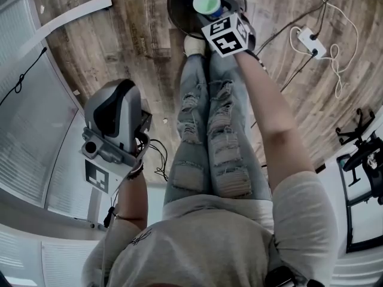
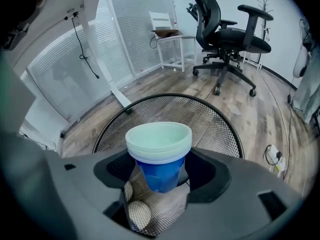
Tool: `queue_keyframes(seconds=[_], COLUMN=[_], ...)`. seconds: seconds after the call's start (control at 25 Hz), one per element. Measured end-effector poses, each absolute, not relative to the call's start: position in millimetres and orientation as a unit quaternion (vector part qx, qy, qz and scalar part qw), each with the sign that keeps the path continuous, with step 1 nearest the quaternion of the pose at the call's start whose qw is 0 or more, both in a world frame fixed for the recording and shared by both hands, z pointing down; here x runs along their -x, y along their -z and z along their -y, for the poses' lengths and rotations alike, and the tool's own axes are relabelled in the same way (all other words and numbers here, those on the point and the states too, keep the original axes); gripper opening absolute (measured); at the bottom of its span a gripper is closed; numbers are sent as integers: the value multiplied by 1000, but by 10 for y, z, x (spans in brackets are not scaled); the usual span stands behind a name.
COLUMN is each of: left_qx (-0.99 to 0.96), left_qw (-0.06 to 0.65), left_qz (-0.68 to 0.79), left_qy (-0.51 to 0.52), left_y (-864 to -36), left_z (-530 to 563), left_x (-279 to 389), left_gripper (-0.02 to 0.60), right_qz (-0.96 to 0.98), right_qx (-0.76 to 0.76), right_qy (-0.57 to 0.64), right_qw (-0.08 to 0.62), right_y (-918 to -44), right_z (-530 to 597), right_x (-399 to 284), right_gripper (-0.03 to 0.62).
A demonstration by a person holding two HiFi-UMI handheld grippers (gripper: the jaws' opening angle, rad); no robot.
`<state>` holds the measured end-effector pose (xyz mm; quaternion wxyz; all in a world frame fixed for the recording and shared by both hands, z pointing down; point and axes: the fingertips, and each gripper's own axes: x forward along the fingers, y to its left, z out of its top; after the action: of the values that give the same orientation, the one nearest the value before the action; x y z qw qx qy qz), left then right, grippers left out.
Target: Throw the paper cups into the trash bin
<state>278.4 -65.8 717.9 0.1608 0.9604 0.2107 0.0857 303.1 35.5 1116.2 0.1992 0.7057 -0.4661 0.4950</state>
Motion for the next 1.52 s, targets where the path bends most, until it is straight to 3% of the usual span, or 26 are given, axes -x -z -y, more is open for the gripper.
queue_keyframes(seconds=[0.56,1.52], left_qx=[-955,-958], left_qw=[164,137], left_qz=[-230,-248], left_qy=[-87,-51], left_y=[-7156,-6345], left_z=[591,383], left_x=[-2837,-2974], left_gripper=[-6,-6], right_qz=[471,490], right_qx=[-707,-773], right_qy=[-503,-392], right_qw=[158,90], right_y=[-11004,-9182], right_z=[-315,-196], right_x=[-3027,-3284], right_gripper=[311,310])
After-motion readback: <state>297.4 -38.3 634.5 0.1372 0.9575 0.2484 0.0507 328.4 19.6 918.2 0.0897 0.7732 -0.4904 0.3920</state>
